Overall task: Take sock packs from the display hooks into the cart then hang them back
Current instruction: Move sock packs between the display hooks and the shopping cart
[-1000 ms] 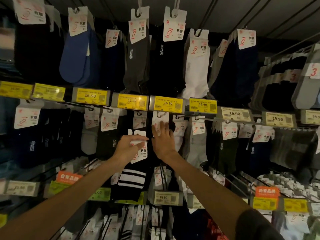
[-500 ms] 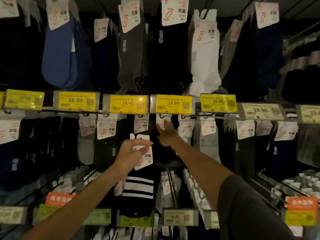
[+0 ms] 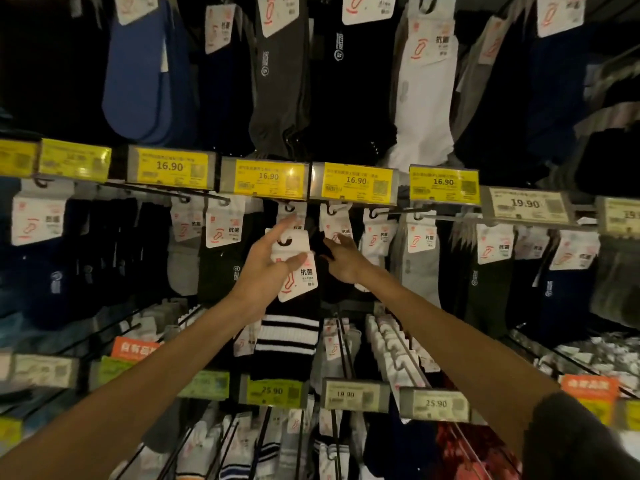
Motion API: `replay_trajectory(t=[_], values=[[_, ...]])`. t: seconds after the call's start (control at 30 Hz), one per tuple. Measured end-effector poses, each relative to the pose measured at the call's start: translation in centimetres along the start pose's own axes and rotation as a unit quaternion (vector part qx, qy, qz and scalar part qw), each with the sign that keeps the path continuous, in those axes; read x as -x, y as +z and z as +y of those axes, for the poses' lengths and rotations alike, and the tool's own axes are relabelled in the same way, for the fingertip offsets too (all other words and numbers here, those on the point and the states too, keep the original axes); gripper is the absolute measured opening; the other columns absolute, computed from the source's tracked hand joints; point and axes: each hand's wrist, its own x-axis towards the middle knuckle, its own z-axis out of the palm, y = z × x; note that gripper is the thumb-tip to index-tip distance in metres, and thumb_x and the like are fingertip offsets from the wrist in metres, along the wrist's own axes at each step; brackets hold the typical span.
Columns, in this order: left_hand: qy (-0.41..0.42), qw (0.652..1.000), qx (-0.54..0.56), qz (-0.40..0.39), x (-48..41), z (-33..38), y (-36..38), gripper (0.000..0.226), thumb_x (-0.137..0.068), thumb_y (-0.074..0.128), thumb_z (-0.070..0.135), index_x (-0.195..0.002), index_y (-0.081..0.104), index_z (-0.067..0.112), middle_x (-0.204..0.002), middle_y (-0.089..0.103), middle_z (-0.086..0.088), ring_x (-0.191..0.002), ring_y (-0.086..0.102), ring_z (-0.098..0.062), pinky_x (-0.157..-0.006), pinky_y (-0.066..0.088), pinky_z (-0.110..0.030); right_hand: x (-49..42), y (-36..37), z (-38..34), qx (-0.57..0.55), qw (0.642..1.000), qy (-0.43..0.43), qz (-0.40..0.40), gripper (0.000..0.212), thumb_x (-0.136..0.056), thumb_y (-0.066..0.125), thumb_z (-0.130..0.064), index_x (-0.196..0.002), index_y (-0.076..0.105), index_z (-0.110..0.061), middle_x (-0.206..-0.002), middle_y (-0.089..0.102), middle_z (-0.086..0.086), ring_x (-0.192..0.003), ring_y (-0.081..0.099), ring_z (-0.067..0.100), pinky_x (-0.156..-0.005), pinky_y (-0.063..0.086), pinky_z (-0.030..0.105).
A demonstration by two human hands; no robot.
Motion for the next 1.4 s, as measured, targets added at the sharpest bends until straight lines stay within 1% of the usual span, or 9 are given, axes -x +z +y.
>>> replay_trajectory(t=[0.1, 0.17, 0.27, 0.5, 0.7, 1.0, 1.1, 1.27, 1.4], values=[[0.008, 1.000, 0.023, 0.005, 1.9, 0.9, -0.4, 0.084, -0.091, 0.064, -0.003, -0.149, 0.027, 0.044, -0.114, 0.056, 0.026, -0.085, 0.066, 0.013, -0.065, 0.053, -0.012, 7.0, 0.3, -1.1, -0.172, 0.981, -0.027, 0.082, 0.035, -0.097, 0.051, -0.020, -0.130, 0.058, -0.008, -0.128, 0.060, 0.012, -0.112, 0.060, 0.023, -0.092, 0.049, 0.030], [-0.007, 0.999, 0.042, 0.002, 3.5, 1.5, -0.6, 0.085, -0.089, 0.067, -0.002, -0.148, 0.025, 0.043, -0.117, 0.065, 0.009, -0.089, 0.070, -0.001, -0.066, 0.056, -0.020, 13.1, 0.1, -2.5, -0.312, 0.943, -0.015, 0.111, 0.022, -0.098, 0.050, -0.011, -0.115, 0.064, -0.007, -0.107, 0.069, 0.002, -0.099, 0.064, 0.015, -0.089, 0.049, 0.022], [-0.037, 0.997, 0.071, -0.007, 6.1, 2.3, 0.1, 0.074, -0.087, 0.068, -0.001, -0.140, 0.028, 0.033, -0.116, 0.066, -0.007, -0.090, 0.071, -0.016, -0.067, 0.059, -0.025, 22.2, 0.1, -5.1, -0.486, 0.870, -0.015, 0.079, 0.023, -0.103, 0.044, -0.015, -0.100, 0.067, -0.013, -0.084, 0.072, 0.000, -0.087, 0.068, 0.021, -0.088, 0.055, 0.037], [-0.115, 0.985, 0.109, -0.067, 13.6, -1.5, 3.3, 0.064, -0.088, 0.070, 0.003, -0.132, 0.033, 0.031, -0.111, 0.066, 0.003, -0.095, 0.069, -0.013, -0.069, 0.055, -0.021, 33.0, 4.4, -6.5, -0.620, 0.776, 0.073, 0.088, 0.038, -0.103, 0.037, -0.041, -0.122, 0.064, -0.023, -0.118, 0.070, 0.007, -0.110, 0.065, 0.026, -0.094, 0.051, 0.045], [-0.204, 0.967, 0.106, -0.110, 21.3, -8.1, 5.6, 0.058, -0.089, 0.071, 0.007, -0.131, 0.037, 0.026, -0.116, 0.067, -0.002, -0.099, 0.069, -0.015, -0.082, 0.058, -0.032, 39.4, 11.0, -5.3, -0.625, 0.761, 0.145, 0.094, 0.023, -0.098, 0.054, -0.029, -0.118, 0.062, -0.021, -0.110, 0.073, 0.000, -0.104, 0.068, 0.017, -0.089, 0.052, 0.040], [-0.332, 0.931, 0.078, -0.130, 29.3, -17.1, 6.8, 0.054, -0.090, 0.070, 0.009, -0.134, 0.040, 0.019, -0.110, 0.065, 0.006, -0.080, 0.065, 0.002, -0.059, 0.049, -0.012, 45.7, 20.0, -2.8, -0.621, 0.747, 0.234, 0.042, 0.027, -0.095, 0.060, -0.013, -0.121, 0.059, -0.019, -0.115, 0.070, 0.008, -0.107, 0.067, 0.024, -0.087, 0.056, 0.040], [-0.360, 0.919, 0.084, -0.139, 31.0, -20.0, 7.3, 0.059, -0.089, 0.071, 0.010, -0.139, 0.041, 0.017, -0.115, 0.068, 0.006, -0.090, 0.067, -0.001, -0.064, 0.051, -0.011, 46.4, 22.7, -1.9, -0.626, 0.731, 0.269, 0.036, 0.029, -0.095, 0.058, -0.007, -0.125, 0.056, -0.009, -0.121, 0.066, 0.018, -0.111, 0.064, 0.032, -0.093, 0.054, 0.045], [-0.409, 0.900, 0.076, -0.129, 32.1, -23.6, 8.5, 0.025, -0.091, 0.069, 0.013, -0.110, 0.064, 0.028, -0.109, 0.073, 0.000, -0.108, 0.067, -0.025, -0.093, 0.054, -0.039, 46.5, 26.1, 0.4, -0.633, 0.711, 0.298, 0.064, 0.026, -0.095, 0.058, -0.003, -0.119, 0.058, -0.014, -0.116, 0.068, 0.016, -0.104, 0.067, 0.028, -0.087, 0.056, 0.042], [-0.436, 0.886, 0.047, -0.151, 32.9, -26.7, 9.9, 0.034, -0.096, 0.063, 0.022, -0.130, 0.058, 0.021, -0.127, 0.066, -0.003, -0.121, 0.060, -0.024, -0.101, 0.047, -0.037, 45.9, 28.6, 3.7, -0.642, 0.695, 0.319, 0.050, 0.029, -0.097, 0.056, -0.006, -0.125, 0.053, -0.010, -0.118, 0.068, 0.012, -0.110, 0.065, 0.029, -0.097, 0.051, 0.048]])
